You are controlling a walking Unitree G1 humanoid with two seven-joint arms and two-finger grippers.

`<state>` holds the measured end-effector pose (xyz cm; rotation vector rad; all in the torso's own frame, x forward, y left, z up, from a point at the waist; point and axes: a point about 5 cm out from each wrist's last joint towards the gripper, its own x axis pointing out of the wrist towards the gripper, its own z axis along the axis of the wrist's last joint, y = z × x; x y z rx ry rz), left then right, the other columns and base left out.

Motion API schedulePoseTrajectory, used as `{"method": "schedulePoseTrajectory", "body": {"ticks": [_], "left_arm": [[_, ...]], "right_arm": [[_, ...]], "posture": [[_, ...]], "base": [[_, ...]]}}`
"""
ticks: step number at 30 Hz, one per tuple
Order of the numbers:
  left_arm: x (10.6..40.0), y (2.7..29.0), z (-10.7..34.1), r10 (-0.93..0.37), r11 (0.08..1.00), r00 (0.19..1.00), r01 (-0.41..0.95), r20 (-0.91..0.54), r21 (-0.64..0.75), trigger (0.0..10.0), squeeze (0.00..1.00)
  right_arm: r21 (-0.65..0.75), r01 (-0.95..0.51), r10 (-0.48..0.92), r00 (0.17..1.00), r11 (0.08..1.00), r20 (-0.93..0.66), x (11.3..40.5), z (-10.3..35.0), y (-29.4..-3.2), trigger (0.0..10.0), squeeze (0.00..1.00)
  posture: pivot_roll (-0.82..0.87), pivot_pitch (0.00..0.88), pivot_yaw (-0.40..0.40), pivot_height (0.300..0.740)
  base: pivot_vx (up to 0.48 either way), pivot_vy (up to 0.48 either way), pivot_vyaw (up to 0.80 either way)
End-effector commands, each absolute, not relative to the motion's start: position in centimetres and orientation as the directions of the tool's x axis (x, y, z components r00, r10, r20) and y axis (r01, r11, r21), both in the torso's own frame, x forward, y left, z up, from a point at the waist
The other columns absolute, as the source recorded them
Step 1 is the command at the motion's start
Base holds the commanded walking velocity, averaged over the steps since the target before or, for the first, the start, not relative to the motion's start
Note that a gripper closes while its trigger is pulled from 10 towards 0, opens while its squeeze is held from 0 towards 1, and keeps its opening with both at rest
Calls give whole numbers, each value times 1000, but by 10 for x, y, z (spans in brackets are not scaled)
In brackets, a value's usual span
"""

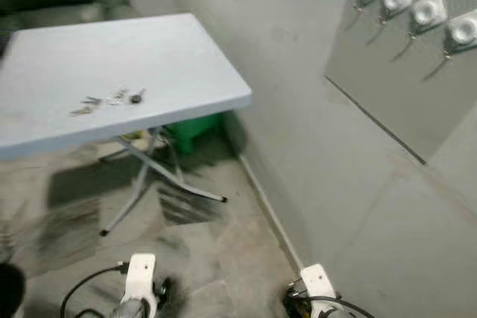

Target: Hang keys on a hook

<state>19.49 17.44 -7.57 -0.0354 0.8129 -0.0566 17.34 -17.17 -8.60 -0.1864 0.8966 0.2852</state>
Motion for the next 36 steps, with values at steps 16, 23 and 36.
{"method": "schedulePoseTrajectory", "body": {"ticks": [16, 23, 36], "left_arm": [[192, 182, -77, -50, 998, 675, 3, -736, -65, 10000, 0], [194, 181, -76, -53, 997, 678, -1, -733, -73, 10000, 0], [196, 181, -75, -49, 997, 681, -10, -731, -77, 10000, 0]], "right_arm": [[4, -263, 164, 592, 965, -789, 177, -85, -169, 10000, 0], [6, -256, 162, 597, 967, -786, 177, -85, -170, 10000, 0], [8, -254, 163, 597, 967, -785, 177, -85, -169, 10000, 0]], "posture": [[-97, 0, -5, 724], [-100, 0, -4, 724], [-98, 0, -6, 724]], "base": [[0, 17, 300], [0, 379, 0], [0, 470, 0]]}}
